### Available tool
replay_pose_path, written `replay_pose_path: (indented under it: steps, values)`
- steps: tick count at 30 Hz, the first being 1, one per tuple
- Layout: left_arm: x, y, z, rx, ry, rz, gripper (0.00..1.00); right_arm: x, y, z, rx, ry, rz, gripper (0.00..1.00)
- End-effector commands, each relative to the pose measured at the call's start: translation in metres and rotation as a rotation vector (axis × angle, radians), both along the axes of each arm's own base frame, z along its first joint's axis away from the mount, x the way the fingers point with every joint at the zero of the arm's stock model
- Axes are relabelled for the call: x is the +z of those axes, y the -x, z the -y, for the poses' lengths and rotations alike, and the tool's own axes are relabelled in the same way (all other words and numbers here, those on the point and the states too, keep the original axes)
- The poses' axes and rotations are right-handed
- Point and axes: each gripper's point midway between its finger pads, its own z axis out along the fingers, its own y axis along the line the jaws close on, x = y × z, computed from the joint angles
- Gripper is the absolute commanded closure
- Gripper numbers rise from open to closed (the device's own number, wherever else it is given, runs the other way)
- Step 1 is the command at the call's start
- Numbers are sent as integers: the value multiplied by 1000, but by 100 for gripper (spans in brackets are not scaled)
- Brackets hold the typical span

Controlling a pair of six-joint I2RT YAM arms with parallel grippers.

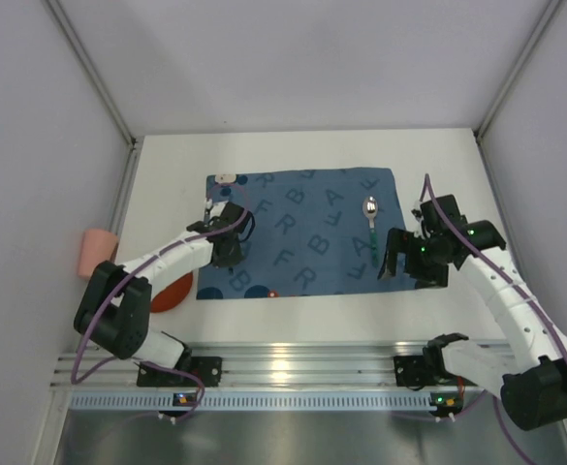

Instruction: Set the dinner table for one person

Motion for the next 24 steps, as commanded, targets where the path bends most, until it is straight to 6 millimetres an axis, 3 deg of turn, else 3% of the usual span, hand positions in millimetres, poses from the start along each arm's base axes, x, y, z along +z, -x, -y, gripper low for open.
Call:
replay_pose_path:
  steps: [1, 6, 8, 9, 10, 11, 12, 15, 18, 19, 20, 22, 24]
  values:
    - [13, -24, 6, -44, -12, 100, 100, 5, 8, -2, 2, -14, 14, 0]
    - [9, -33, -2, -113, -106, 86, 99, 0, 12, -1, -8, -18, 12, 0]
    - [9, -36, -5, -117, -135, 83, 91, -2, 13, -1, -15, -19, 6, 0]
    - [10, -37, -4, -120, -130, 83, 79, -1, 13, -1, -16, -21, 12, 0]
    - [11, -37, -4, -114, -134, 79, 37, -1, 13, -1, -17, -22, 11, 0]
    - [15, -38, -3, -109, -127, 80, 12, -1, 13, -1, -20, -24, 13, 0]
    - [21, -38, -2, -99, -113, 91, 2, -2, 13, -1, -24, -24, 15, 0]
    - [48, -31, -13, -24, -102, 134, 2, -1, 13, -1, -33, -28, 24, 0]
    - [64, -16, -53, 96, -137, 130, 2, -2, 13, -1, -41, -34, 30, 0]
    - [64, -13, -79, 173, -138, 111, 2, -2, 13, -1, -44, -33, 30, 0]
    - [60, -4, -93, 197, -140, 76, 1, -2, 13, -2, -43, -37, 35, 0]
    - [58, 2, -112, 202, -141, 51, 2, -5, 13, -2, -48, -41, 31, 0]
    - [50, 7, -117, 167, -175, 17, 5, -9, 14, -4, -47, -49, 25, 0]
